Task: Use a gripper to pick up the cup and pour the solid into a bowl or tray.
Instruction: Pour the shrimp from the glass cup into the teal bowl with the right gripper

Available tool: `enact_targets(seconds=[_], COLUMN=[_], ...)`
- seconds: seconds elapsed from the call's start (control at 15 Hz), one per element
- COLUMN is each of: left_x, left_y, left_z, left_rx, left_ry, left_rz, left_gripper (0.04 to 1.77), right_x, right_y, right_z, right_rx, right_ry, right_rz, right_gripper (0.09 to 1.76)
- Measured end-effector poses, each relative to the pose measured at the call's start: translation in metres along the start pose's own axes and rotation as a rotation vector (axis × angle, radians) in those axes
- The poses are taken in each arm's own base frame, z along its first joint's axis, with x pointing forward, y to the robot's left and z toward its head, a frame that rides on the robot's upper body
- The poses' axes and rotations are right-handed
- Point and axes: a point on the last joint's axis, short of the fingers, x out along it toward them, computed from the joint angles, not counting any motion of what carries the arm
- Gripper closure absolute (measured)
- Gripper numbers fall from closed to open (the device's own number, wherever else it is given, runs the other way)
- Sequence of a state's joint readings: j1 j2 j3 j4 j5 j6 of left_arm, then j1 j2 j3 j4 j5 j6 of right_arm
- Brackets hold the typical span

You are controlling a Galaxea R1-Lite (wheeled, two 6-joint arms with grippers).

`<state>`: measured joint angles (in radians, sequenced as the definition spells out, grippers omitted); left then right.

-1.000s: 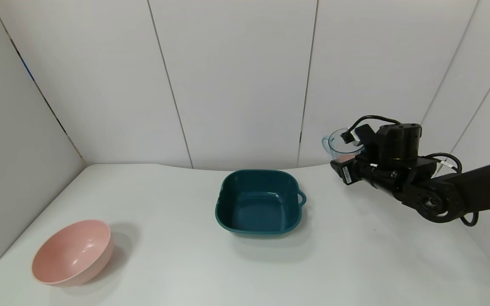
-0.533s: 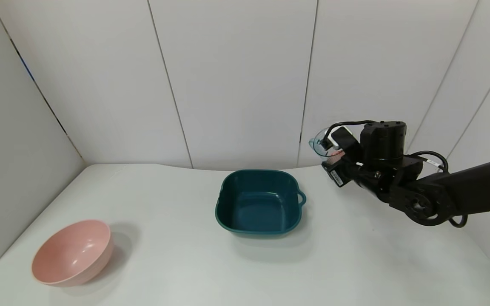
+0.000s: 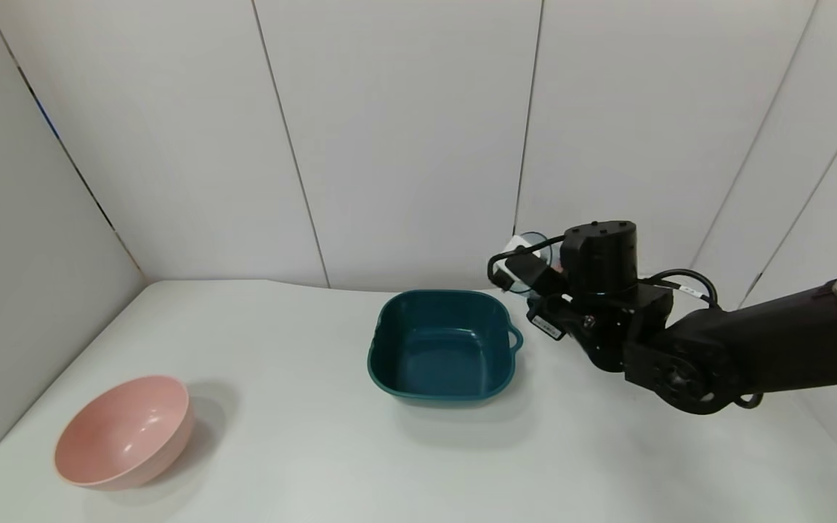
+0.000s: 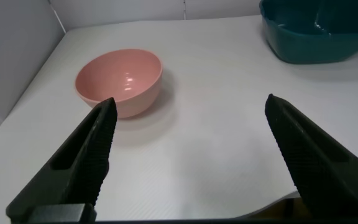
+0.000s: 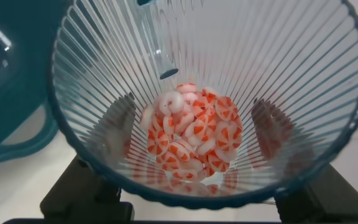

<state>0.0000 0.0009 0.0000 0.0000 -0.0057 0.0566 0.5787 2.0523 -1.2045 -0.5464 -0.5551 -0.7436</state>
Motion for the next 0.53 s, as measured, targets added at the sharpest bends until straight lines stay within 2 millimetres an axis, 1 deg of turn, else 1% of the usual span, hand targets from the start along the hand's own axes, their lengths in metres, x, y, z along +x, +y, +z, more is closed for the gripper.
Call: enact_targets(seconds=[0.13, 0.33, 0.53], left_x=[0.000, 0.000, 0.000], left_y=[0.000, 0.000, 0.000], left_z=[0.000, 0.000, 0.000], left_rx=[0.000, 0.000, 0.000], left_ry=[0.000, 0.000, 0.000], left_rz=[0.000, 0.000, 0.000], left_gripper=[0.09, 0.09, 0.09], right_x=[-0.006, -0.009, -0.007], right_y=[0.010, 0.017, 0.021], right_z=[0.009, 0.021, 0.034], right_rx=[-0.083, -0.210, -0.317], right_ry=[0.027, 0.063, 0.143], right_rz=[-0.011, -0.048, -0.151], right_gripper=[0.53, 0.53, 0.53])
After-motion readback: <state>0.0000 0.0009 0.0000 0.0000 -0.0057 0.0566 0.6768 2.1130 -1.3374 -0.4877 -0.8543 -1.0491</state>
